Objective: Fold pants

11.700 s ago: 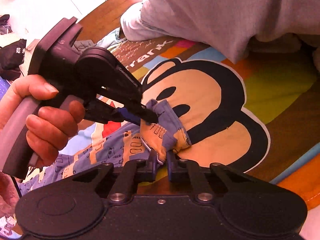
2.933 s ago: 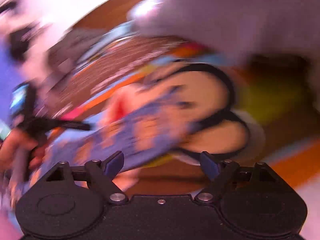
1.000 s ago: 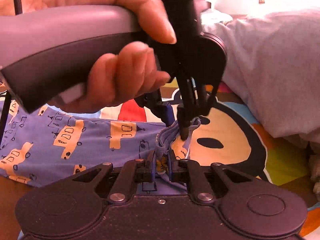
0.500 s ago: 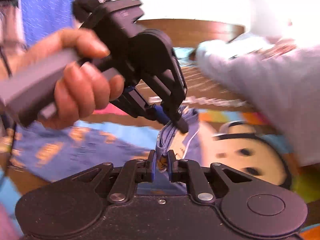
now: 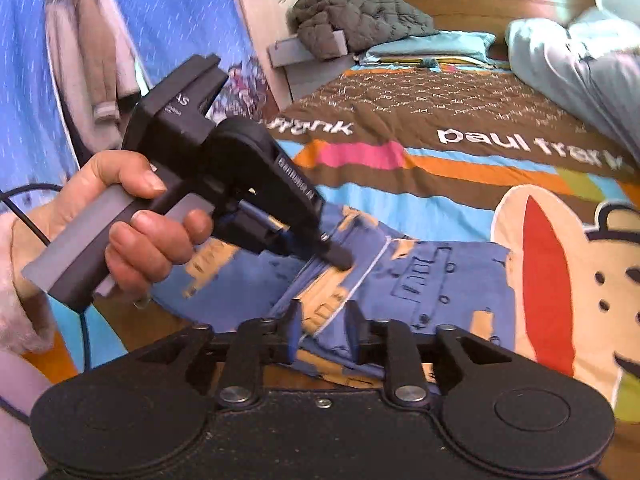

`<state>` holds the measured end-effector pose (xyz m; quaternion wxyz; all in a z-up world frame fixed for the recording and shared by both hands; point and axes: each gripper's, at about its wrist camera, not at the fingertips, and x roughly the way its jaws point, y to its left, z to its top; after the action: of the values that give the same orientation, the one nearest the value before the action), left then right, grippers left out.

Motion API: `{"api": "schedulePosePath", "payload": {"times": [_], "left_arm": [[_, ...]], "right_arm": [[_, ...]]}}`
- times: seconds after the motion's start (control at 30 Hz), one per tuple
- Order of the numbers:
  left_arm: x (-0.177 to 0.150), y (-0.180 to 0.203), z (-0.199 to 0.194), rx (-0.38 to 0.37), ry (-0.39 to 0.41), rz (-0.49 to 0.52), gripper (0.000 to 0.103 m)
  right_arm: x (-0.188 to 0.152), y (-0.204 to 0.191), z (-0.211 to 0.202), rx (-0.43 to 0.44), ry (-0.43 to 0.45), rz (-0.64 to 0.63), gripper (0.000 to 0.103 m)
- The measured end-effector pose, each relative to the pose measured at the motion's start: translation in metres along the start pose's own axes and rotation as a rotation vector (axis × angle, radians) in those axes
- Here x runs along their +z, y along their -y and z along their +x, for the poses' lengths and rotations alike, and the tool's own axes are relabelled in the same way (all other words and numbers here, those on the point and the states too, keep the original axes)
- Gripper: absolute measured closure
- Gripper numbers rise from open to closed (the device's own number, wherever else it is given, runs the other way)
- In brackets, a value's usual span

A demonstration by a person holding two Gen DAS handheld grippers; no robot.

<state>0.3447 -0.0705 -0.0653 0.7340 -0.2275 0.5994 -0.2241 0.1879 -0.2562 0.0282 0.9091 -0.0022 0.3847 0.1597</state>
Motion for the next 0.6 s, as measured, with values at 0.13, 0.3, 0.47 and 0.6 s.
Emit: {"api": "schedulePosePath", "payload": {"times": [0.13, 0.3, 0.47, 0.6], "left_arm": [[-0.003, -0.012, 0.002, -0.065, 0.011, -0.048, 0.094], [-0.002, -0.016, -0.001, -0.069, 0.004, -0.06, 0.094], [-0.002, -0.005, -0.003, -0.041, 0.01, -0.023, 0.094], [-0.003, -0.001, -0.004, -0.029, 0.016, -0.022, 0.094]], "right_arm": [[-0.01, -0.026, 0.024, -0.042, -0.033, -0.22, 0.053], [-0.016, -0.049, 0.049, -0.061, -0.038, -0.401, 0.053], [-0.02, -0.052, 0.065, -0.055, -0.068, -0.397, 0.054], [-0.02, -0.045, 0.064, -0.056, -0.061, -0.328, 0.055]]}}
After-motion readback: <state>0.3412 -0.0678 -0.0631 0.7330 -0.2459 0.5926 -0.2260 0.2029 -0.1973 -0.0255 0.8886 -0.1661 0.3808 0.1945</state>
